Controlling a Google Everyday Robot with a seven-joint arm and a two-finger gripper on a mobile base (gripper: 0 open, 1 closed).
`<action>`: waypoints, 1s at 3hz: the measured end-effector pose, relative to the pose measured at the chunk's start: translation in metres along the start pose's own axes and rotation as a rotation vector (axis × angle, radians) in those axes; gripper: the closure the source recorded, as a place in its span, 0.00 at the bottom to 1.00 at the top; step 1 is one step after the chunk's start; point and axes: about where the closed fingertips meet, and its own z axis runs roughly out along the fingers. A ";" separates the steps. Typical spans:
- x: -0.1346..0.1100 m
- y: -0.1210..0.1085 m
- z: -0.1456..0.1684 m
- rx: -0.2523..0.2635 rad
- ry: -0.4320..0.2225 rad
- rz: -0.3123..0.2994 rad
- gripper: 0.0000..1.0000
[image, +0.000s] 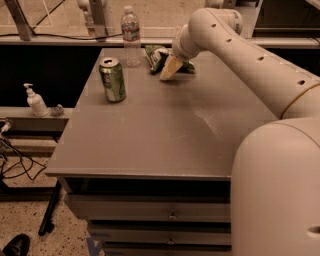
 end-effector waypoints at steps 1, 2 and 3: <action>0.002 -0.019 -0.034 -0.015 -0.042 0.040 0.00; 0.015 -0.050 -0.110 -0.034 -0.122 0.079 0.00; 0.029 -0.065 -0.196 -0.063 -0.206 0.093 0.00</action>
Offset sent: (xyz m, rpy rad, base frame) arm -0.0913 -0.1624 0.1728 0.2432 0.0473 0.1131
